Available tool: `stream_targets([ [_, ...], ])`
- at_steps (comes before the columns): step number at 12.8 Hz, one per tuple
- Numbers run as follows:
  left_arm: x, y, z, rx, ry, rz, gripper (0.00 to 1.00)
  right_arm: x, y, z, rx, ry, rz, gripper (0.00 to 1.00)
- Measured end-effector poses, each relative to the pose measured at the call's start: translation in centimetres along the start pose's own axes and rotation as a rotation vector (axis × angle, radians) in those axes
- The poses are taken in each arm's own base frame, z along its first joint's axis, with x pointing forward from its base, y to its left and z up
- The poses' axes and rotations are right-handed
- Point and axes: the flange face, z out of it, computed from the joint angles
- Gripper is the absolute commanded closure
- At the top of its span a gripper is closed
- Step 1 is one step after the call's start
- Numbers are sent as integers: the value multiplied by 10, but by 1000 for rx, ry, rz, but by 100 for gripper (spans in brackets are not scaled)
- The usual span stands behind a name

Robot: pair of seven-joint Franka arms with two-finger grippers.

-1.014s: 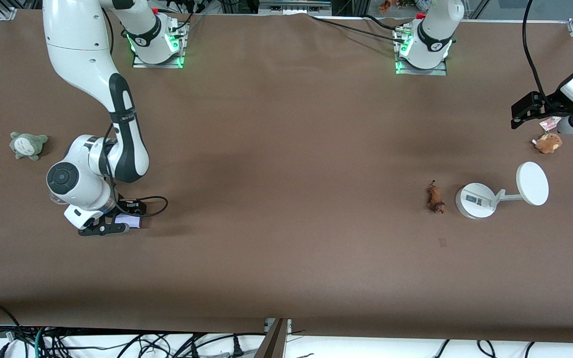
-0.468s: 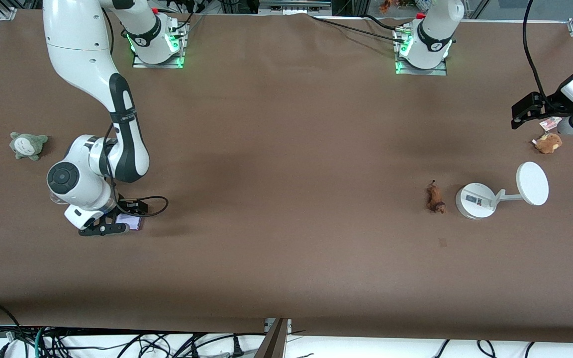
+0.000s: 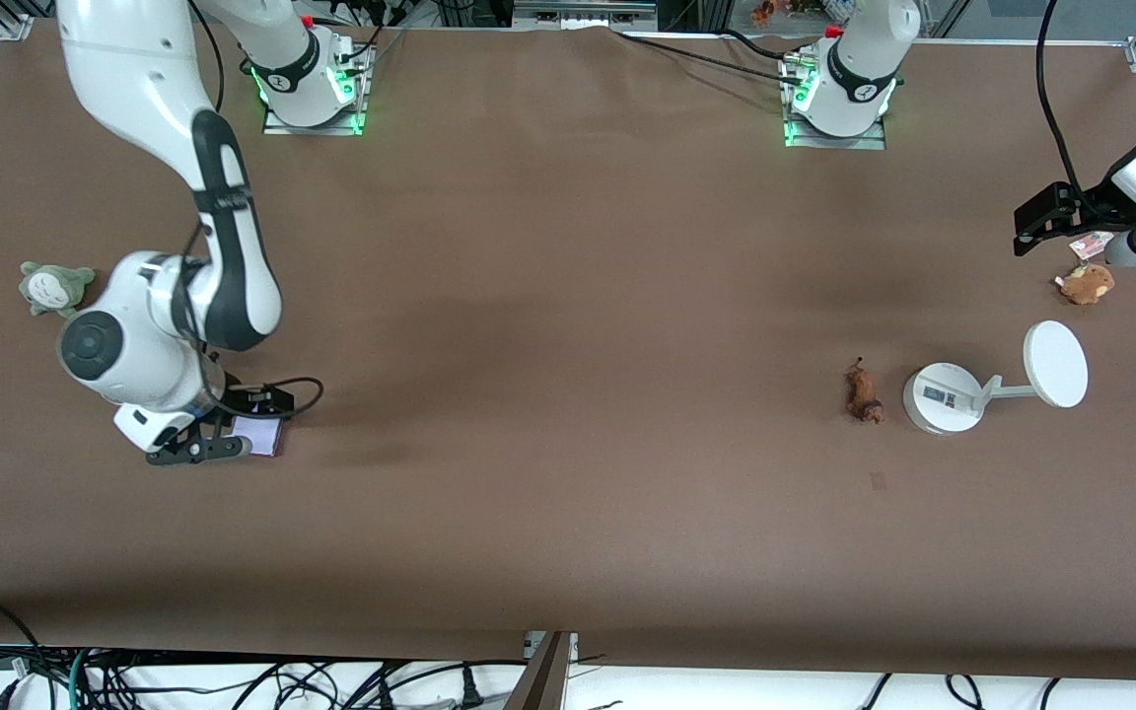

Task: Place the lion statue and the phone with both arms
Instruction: 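Lower the phone beside the clear cup and open the right gripper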

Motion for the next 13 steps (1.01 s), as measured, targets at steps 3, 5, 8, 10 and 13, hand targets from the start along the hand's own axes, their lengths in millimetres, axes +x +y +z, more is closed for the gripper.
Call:
stream_targets([
  [3, 0, 0, 0, 0, 0, 0, 0, -12, -8, -76, 59, -68, 32, 1],
  [5, 0, 0, 0, 0, -1, 0, 0, -16, -22, -130, 78, -120, 67, 1],
  [8, 0, 0, 0, 0, -5, 0, 0, -23, -44, -203, 74, -186, 115, 1],
  [10, -1, 0, 1, -1, -6, 0, 0, -32, -58, -239, 37, -223, 135, 1],
  [13, -1, 0, 1, -1, -7, 0, 0, -43, -69, -274, 12, -237, 154, 1],
])
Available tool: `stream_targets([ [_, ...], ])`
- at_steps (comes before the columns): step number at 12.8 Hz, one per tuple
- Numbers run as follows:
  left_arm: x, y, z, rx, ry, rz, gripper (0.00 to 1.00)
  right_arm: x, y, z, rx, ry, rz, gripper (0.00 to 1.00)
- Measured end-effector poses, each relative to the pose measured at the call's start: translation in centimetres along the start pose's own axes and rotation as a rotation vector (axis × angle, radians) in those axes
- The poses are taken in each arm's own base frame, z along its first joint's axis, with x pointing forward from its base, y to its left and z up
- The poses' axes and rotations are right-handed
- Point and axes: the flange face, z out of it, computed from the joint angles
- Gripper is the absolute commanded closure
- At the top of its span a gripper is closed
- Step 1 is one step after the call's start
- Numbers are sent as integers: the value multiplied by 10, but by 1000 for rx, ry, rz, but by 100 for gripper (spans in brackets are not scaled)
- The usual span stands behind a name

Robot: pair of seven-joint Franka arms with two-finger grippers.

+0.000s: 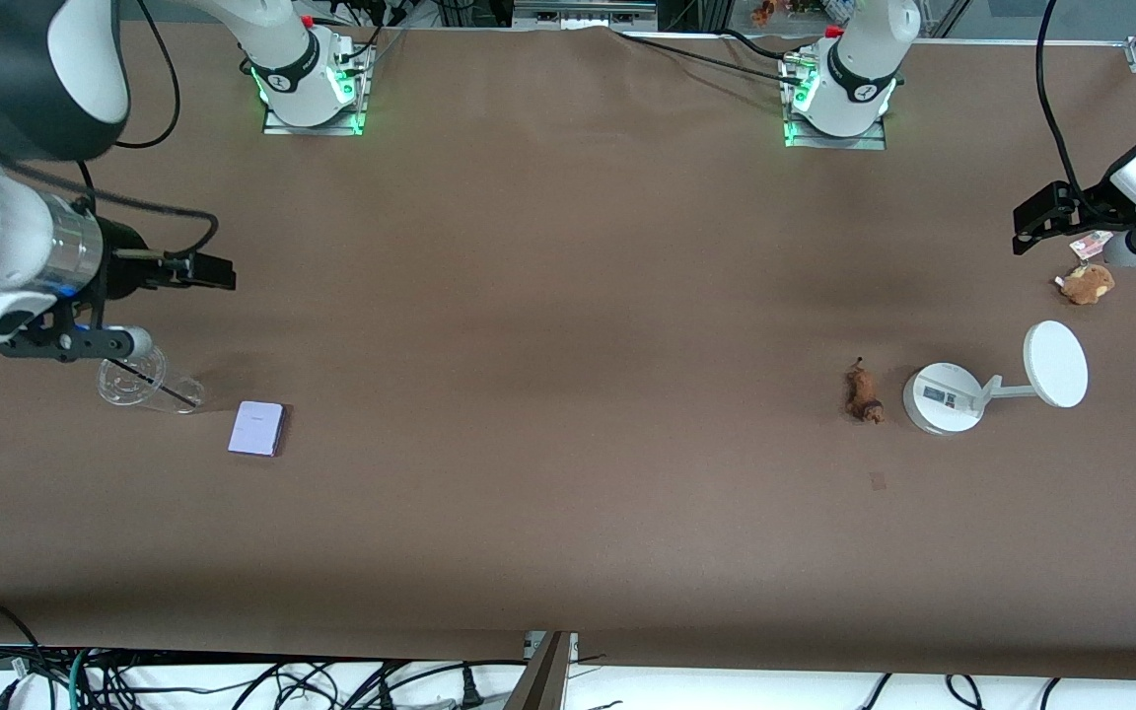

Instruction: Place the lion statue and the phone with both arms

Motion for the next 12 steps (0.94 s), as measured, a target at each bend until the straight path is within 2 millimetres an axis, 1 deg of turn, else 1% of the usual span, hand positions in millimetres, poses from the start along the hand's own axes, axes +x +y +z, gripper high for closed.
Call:
stream_targets([
  [3, 0, 0, 0, 0, 0, 0, 0, -7, 4, -11, 7, 14, 11, 1],
  [12, 0, 0, 0, 0, 0, 0, 0, -8, 4, -10, -7, 4, 10, 1],
])
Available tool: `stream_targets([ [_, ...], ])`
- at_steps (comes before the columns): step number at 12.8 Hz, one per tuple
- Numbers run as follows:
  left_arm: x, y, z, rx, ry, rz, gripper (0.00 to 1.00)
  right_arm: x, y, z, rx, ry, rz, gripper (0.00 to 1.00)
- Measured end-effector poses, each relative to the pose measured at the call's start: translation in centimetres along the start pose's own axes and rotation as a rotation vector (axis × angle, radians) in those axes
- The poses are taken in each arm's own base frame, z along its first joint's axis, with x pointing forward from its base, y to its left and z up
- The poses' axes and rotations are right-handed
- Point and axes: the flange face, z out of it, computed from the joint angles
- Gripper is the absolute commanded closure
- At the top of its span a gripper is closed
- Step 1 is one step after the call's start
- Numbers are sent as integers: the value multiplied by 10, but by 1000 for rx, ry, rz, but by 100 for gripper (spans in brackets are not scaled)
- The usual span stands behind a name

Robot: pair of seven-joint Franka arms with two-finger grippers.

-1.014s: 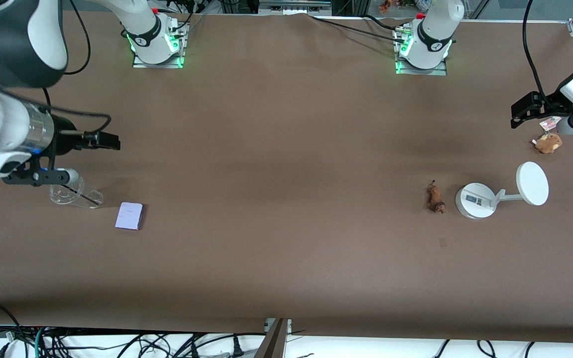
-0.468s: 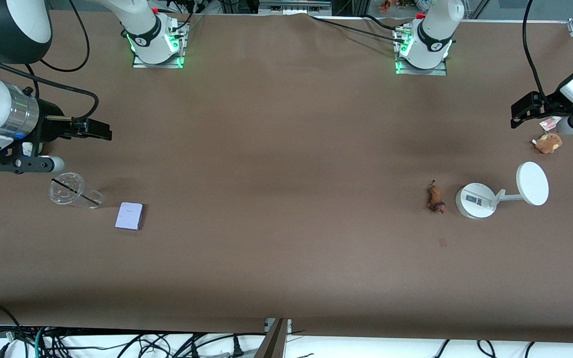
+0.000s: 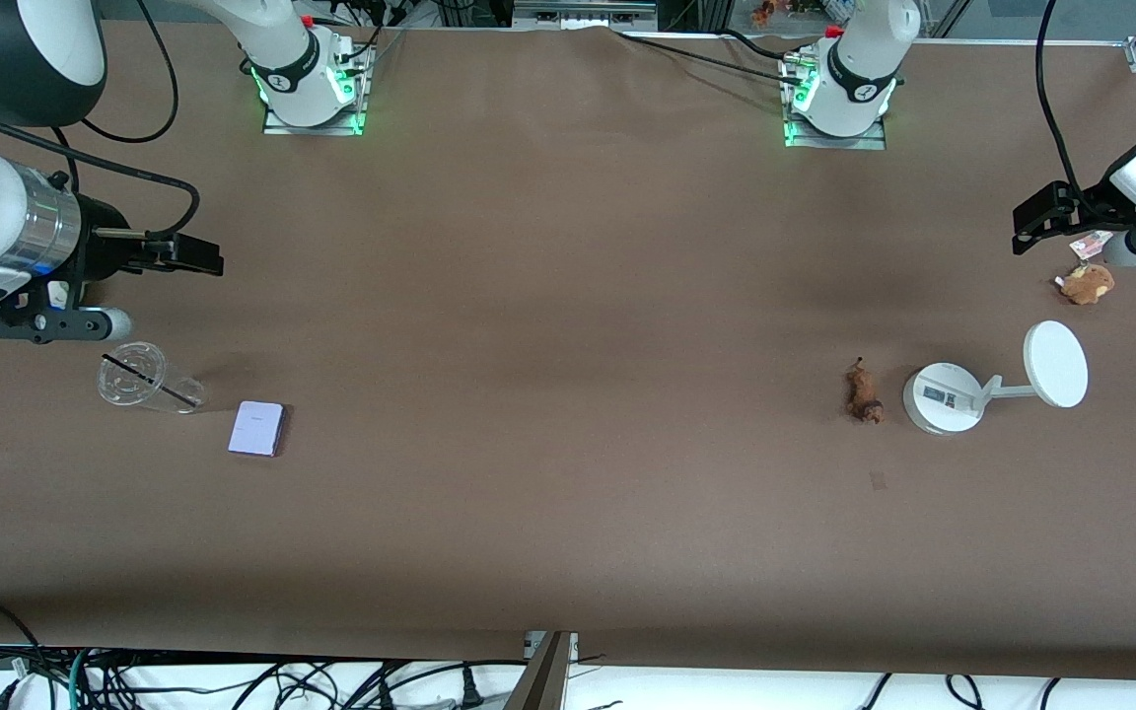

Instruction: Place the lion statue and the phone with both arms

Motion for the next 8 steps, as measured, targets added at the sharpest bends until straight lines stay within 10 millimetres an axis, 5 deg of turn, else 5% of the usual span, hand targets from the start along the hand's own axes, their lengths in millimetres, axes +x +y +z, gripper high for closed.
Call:
stream_targets([
  [4, 0, 0, 0, 0, 0, 0, 0, 2, 17, 1, -10, -18, -17, 1],
  [8, 0, 0, 0, 0, 0, 0, 0, -19, 27, -11, -28, -7, -5, 1],
])
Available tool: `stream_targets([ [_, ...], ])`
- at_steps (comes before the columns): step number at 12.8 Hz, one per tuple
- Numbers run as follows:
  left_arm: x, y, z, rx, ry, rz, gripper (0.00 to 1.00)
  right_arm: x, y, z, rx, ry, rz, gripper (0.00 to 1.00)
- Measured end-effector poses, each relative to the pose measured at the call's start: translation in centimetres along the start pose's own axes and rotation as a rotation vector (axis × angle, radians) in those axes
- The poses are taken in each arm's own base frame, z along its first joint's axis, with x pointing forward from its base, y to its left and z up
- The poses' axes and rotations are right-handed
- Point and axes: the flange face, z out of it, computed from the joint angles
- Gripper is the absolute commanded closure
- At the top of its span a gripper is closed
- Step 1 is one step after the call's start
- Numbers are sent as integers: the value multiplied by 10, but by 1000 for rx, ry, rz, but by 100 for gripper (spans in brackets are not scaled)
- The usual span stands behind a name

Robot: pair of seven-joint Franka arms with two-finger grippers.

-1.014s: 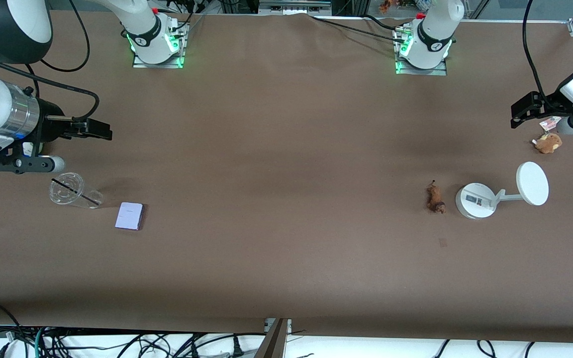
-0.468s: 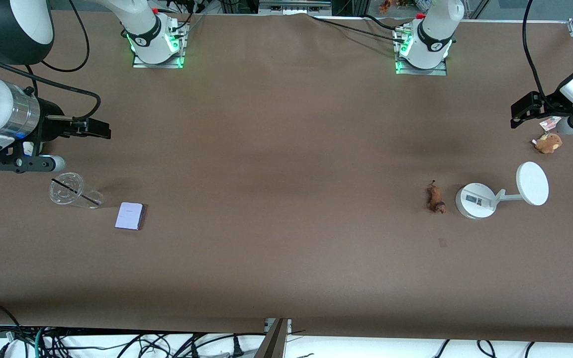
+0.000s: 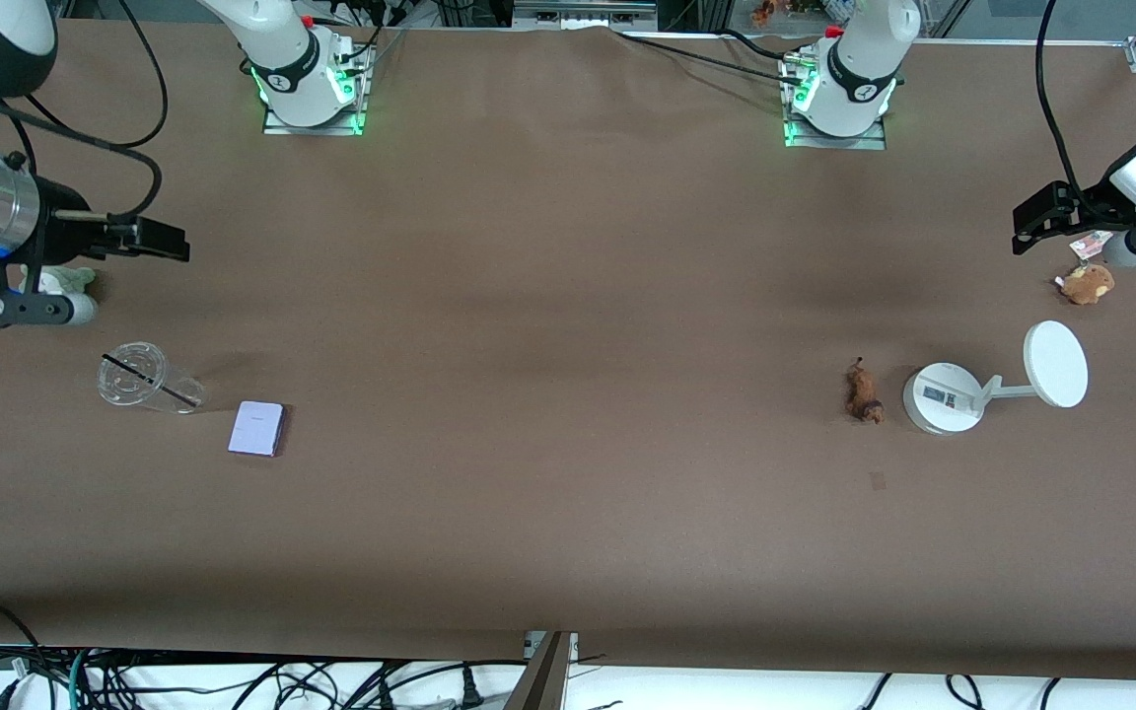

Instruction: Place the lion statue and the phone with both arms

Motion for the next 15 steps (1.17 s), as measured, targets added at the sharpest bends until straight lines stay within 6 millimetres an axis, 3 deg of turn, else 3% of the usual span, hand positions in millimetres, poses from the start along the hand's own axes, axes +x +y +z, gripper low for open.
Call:
stream_targets([
  [4, 0, 0, 0, 0, 0, 0, 0, -28, 7, 14, -3, 84, 10, 0],
  [8, 0, 0, 0, 0, 0, 0, 0, -63, 17, 8, -2, 167, -1, 0],
  [15, 0, 0, 0, 0, 0, 0, 0, -54, 9, 23, -6, 147, -16, 0],
])
